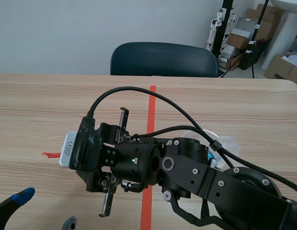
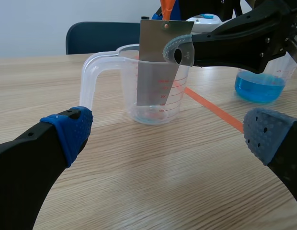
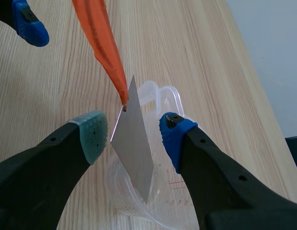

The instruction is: Do the redox reaction experiment. lift the metal plate out of the left beaker

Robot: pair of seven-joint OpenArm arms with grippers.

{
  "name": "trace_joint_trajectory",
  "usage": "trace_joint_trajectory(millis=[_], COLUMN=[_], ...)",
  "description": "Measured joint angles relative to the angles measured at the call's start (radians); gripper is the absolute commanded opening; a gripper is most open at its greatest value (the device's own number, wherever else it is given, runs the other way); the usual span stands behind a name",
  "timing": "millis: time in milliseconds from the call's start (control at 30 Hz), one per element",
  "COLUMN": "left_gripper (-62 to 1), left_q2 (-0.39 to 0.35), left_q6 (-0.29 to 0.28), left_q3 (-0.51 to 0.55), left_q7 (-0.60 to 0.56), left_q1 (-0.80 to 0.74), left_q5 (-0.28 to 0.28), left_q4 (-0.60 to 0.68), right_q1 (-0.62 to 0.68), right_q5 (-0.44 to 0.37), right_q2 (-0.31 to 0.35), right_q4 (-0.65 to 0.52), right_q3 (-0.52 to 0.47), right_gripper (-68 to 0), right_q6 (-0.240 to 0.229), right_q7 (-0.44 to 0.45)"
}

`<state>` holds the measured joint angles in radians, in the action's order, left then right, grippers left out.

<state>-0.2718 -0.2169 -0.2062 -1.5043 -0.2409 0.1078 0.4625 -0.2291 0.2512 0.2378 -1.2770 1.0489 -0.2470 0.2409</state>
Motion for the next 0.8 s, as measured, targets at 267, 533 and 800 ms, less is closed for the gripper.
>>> trace_joint_trajectory(millis=[267, 533, 800], left_gripper=[1.4, 1.4, 1.4], left_q2=[0.000, 0.000, 0.000], left_q6=[0.000, 0.000, 0.000], left_q3=[0.000, 0.000, 0.000], left_q7=[0.000, 0.000, 0.000], left_q1=[0.000, 0.000, 0.000], left_q5=[0.000, 0.000, 0.000], left_q4=[0.000, 0.000, 0.000], right_q1=[0.014, 0.020, 0.027], right_q5=[0.000, 0.000, 0.000], right_q2=[0.000, 0.001, 0.001], right_q4=[0.000, -0.031, -0.044], right_q3=[0.000, 0.000, 0.000], right_gripper=[-49.3, -59.6, -66.9], right_q6=[0.000, 0.015, 0.015], right_q7=[0.001, 0.000, -0.006])
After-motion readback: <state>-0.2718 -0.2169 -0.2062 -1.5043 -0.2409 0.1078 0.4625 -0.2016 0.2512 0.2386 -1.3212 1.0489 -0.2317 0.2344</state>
